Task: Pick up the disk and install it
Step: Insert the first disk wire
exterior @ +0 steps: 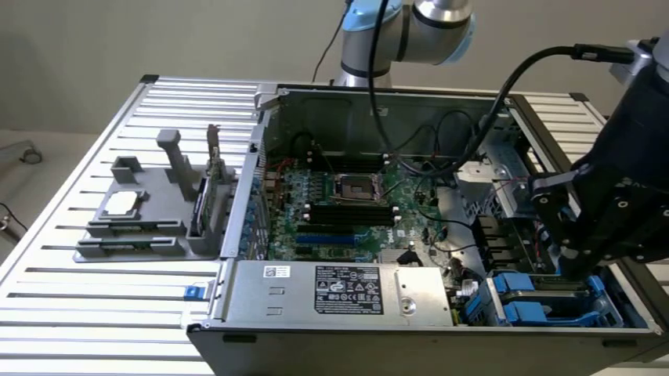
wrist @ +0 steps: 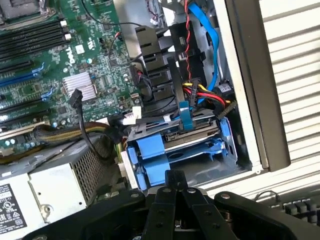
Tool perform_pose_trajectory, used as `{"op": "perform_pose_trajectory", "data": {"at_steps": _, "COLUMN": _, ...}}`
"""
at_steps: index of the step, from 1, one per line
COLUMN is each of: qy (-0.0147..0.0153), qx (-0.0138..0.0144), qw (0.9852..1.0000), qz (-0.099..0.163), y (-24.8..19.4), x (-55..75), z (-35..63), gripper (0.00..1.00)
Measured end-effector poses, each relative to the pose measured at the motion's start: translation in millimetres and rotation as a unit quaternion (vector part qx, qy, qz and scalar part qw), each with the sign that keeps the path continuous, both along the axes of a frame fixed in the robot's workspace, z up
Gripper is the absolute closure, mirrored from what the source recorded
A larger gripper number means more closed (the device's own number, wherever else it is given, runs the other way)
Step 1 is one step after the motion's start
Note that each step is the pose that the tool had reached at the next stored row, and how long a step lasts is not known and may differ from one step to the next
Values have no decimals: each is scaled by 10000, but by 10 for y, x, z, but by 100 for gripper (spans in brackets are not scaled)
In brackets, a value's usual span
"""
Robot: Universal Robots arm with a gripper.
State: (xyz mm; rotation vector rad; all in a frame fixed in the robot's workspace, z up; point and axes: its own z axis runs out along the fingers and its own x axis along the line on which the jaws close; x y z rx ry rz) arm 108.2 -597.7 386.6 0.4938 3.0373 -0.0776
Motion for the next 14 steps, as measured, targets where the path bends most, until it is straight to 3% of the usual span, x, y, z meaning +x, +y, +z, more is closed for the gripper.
{"op": "perform_pose_trajectory", "data": {"at_steps": 4, "qy": 0, "qx": 24, "qw": 9995, "qz": -305, "y": -1, "x": 0, "z": -13, "gripper": 89}}
{"op": "perform_pose_trajectory", "data": {"at_steps": 8, "qy": 2, "qx": 96, "qw": 9983, "qz": -578, "y": 0, "x": 0, "z": -29, "gripper": 89}}
{"op": "perform_pose_trajectory", "data": {"at_steps": 11, "qy": 6, "qx": 196, "qw": 9970, "qz": -747, "y": -1, "x": 0, "z": -39, "gripper": 89}}
{"op": "perform_pose_trajectory", "data": {"at_steps": 14, "qy": 13, "qx": 340, "qw": 9954, "qz": -899, "y": 0, "x": 1, "z": -49, "gripper": 89}}
